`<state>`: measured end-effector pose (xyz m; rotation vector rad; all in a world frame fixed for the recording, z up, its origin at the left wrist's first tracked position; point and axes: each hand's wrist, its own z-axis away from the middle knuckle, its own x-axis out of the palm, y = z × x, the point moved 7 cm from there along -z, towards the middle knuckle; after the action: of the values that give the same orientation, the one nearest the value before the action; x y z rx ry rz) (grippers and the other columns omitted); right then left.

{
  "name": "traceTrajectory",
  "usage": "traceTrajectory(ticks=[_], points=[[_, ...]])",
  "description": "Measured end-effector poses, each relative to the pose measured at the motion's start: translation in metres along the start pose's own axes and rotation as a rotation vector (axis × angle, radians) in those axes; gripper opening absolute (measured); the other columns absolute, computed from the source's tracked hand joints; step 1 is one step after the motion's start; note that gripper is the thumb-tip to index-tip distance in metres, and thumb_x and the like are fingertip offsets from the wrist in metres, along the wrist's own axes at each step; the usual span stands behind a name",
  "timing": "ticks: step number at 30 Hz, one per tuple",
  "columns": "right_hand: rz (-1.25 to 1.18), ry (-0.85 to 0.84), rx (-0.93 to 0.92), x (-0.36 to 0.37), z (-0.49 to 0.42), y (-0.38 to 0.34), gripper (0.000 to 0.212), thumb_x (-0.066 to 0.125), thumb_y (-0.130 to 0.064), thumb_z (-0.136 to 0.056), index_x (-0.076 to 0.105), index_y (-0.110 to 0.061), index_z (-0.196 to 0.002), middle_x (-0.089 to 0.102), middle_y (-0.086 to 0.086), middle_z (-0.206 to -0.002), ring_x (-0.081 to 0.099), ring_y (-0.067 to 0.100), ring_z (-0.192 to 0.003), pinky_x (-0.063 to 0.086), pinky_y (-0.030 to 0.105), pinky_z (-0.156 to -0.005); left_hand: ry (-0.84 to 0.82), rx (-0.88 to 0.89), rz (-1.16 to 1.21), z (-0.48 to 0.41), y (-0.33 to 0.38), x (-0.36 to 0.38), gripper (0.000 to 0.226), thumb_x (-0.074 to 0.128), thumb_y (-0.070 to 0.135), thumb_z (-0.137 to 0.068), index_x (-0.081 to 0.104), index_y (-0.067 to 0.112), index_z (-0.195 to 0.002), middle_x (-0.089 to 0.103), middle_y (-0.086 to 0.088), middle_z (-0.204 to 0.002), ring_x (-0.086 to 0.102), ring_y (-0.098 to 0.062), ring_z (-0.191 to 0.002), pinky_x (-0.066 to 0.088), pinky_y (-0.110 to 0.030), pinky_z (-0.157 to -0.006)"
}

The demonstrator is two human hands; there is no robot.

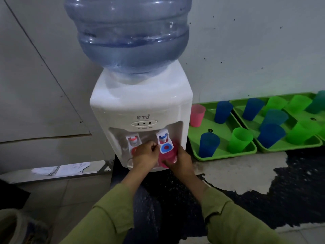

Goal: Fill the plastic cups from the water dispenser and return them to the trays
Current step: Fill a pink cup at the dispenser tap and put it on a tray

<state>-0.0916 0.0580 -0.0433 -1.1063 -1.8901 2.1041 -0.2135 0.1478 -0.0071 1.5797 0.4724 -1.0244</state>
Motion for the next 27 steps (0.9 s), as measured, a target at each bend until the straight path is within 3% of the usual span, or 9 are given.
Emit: traceTrajectory(ticks=[3, 6, 9, 13, 19, 21, 24, 27], points=[[-0.009, -0.001, 0.001, 0.001, 0.001, -0.002, 0.063, 0.08, -0.021, -0.068, 0.053, -0.011, -0.124, 0.066, 0.009, -0.116, 0.063, 0.021, -0.104, 0.047, 0.02, -0.085, 0.016, 0.016, -0.02, 0.0, 0.0, 0.0, 0.02, 0.051, 0.037, -0.091, 0.064, 0.021, -0.09, 0.07, 0.0, -0.093, 0.058, -0.017, -0.078, 0.035, -0.024, -0.066], [-0.016, 0.001, 0.029, 0.001, 0.001, 0.002, 0.064, 0.081, -0.021, -0.067, 0.052, -0.009, -0.123, 0.066, 0.009, -0.116, 0.062, 0.016, -0.101, 0.045, 0.012, -0.08, 0.028, 0.006, 0.027, 0.001, -0.002, 0.0, 0.019, 0.053, 0.038, -0.09, 0.065, 0.023, -0.087, 0.07, 0.001, -0.088, 0.062, -0.019, -0.081, 0.042, -0.026, -0.067], [0.057, -0.013, 0.065, 0.0, 0.002, 0.008, 0.066, 0.082, -0.028, -0.066, 0.052, -0.007, -0.121, 0.065, 0.011, -0.115, 0.063, 0.024, -0.102, 0.052, 0.03, -0.086, 0.065, 0.013, 0.173, 0.009, -0.005, -0.001, 0.017, 0.056, 0.032, -0.089, 0.066, 0.019, -0.085, 0.07, 0.0, -0.082, 0.064, -0.019, -0.077, 0.049, -0.03, -0.069], [0.069, -0.003, 0.055, -0.005, 0.01, 0.01, 0.067, 0.082, -0.029, -0.064, 0.052, -0.006, -0.119, 0.065, 0.011, -0.114, 0.063, 0.026, -0.101, 0.054, 0.039, -0.086, 0.124, 0.036, 0.357, 0.021, -0.015, 0.0, 0.015, 0.056, 0.022, -0.09, 0.066, 0.01, -0.088, 0.069, -0.004, -0.082, 0.065, -0.022, -0.072, 0.053, -0.034, -0.068], [0.118, -0.005, 0.017, -0.017, 0.024, 0.016, 0.067, 0.084, -0.034, -0.062, 0.052, -0.009, -0.115, 0.066, 0.006, -0.108, 0.064, 0.019, -0.093, 0.051, 0.026, -0.075, 0.111, 0.025, 0.432, 0.045, -0.024, 0.016, 0.009, 0.056, 0.022, -0.088, 0.058, 0.028, -0.081, 0.063, 0.009, -0.077, 0.059, -0.009, -0.072, 0.041, -0.021, -0.06], [0.116, -0.025, 0.002, -0.019, 0.027, 0.016, 0.066, 0.083, -0.036, -0.063, 0.052, -0.01, -0.115, 0.067, 0.005, -0.108, 0.064, 0.019, -0.093, 0.054, 0.031, -0.078, 0.096, 0.003, 0.443, 0.051, -0.026, 0.025, 0.013, 0.055, 0.025, -0.088, 0.056, 0.033, -0.078, 0.063, 0.009, -0.077, 0.059, -0.007, -0.072, 0.042, -0.025, -0.061], [0.136, -0.031, 0.011, -0.028, 0.032, 0.02, 0.069, 0.084, -0.037, -0.062, 0.052, -0.01, -0.117, 0.066, 0.006, -0.11, 0.064, 0.022, -0.098, 0.054, 0.04, -0.083, 0.076, -0.008, 0.447, 0.059, -0.022, 0.04, 0.009, 0.054, 0.028, -0.09, 0.058, 0.025, -0.083, 0.064, 0.005, -0.078, 0.061, -0.014, -0.074, 0.047, -0.03, -0.067], [0.142, -0.007, 0.043, -0.045, 0.036, 0.03, 0.071, 0.084, -0.034, -0.061, 0.05, -0.012, -0.12, 0.062, 0.004, -0.114, 0.062, 0.022, -0.1, 0.053, 0.032, -0.083, 0.047, -0.015, 0.464, 0.065, -0.017, 0.056, 0.014, 0.052, 0.031, -0.092, 0.059, 0.02, -0.087, 0.066, -0.001, -0.083, 0.063, -0.02, -0.077, 0.05, -0.036, -0.074]])
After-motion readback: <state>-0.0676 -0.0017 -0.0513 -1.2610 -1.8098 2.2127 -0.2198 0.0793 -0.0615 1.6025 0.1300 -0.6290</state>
